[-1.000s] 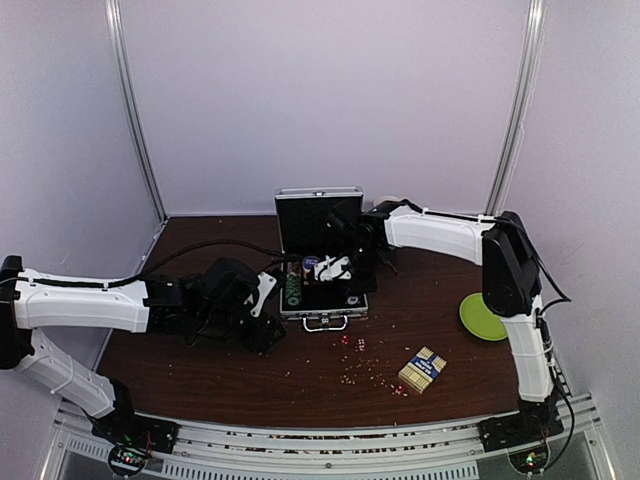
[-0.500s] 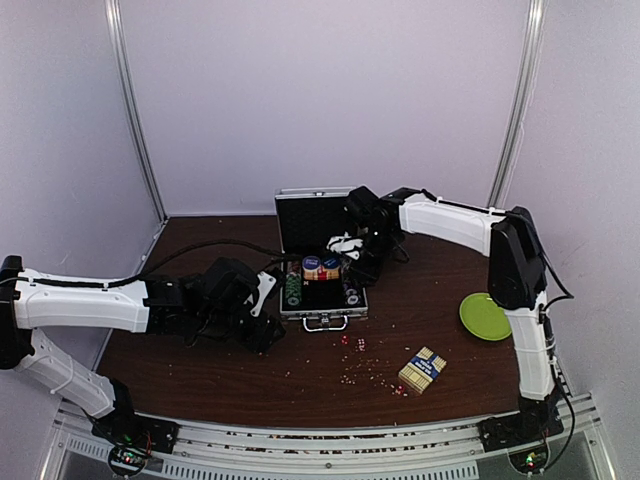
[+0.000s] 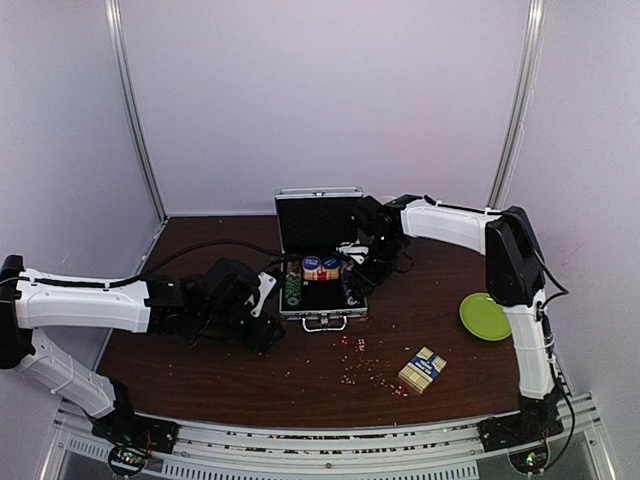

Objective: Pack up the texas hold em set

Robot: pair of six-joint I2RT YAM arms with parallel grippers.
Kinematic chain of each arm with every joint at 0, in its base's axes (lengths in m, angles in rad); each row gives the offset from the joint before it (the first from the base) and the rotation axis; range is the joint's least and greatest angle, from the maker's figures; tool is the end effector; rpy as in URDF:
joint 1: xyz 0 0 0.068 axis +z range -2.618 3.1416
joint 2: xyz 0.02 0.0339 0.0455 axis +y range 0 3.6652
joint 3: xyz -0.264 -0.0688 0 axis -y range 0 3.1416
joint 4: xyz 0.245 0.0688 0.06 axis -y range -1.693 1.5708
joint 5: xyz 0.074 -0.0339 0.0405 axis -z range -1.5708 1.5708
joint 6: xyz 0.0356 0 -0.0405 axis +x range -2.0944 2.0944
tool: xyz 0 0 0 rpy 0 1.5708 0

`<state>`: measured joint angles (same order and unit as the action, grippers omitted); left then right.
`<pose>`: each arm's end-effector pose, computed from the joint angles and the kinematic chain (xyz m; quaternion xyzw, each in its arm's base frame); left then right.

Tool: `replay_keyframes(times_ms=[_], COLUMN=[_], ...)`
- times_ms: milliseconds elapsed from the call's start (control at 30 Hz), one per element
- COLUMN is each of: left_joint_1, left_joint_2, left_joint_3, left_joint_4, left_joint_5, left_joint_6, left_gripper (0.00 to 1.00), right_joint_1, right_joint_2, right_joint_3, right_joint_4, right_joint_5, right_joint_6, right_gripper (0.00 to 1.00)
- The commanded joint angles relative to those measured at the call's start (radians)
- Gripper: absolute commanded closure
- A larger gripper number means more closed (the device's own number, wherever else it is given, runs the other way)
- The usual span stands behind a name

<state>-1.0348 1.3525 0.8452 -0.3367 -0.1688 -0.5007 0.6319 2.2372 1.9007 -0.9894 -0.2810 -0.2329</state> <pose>0.1474 -0.2365 0.2231 0.2169 0.9063 -0.1893 0.3096 0.3657 0.2800 0.1918 -0.4273 0.8851 0.1602 0.0910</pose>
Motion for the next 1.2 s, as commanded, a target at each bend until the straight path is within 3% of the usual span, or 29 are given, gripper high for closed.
replay_keyframes(times_ms=[0, 333, 633, 967, 1167], left_joint_1=[0.002, 0.002, 0.002, 0.002, 0.002], left_joint_2=[0.005, 0.034, 0.035, 0.043, 0.040], left_joint_3=[-0.005, 0.014, 0.011, 0.003, 0.002], left_joint_4=[0.038, 0.036, 0.039, 0.056, 0.054], left_joint_5=[-0.003, 0.006, 0.007, 0.016, 0.017], left_joint_6=[-0.016, -0.006, -0.007, -0.016, -0.015], left_gripper=[0.51, 0.51, 0.51, 0.51, 0.51], right_joint_1=[-0.012, 0.012, 0.055, 0.054, 0.053], right_joint_2=[0.038, 0.122, 0.041, -0.042, -0.039], right_joint_3=[0.031, 0.080, -0.060, -0.140, -0.135], right_joint_4=[-0.025, -0.125, 0.140, 0.322, 0.347], right_joint_5=[-0.123, 0.019, 0.374, 0.437, 0.421], right_joint_6=[0.029, -0.066, -0.175, -0.188, -0.181], right_gripper=[0.45, 0.41, 0.45, 0.48, 0.48])
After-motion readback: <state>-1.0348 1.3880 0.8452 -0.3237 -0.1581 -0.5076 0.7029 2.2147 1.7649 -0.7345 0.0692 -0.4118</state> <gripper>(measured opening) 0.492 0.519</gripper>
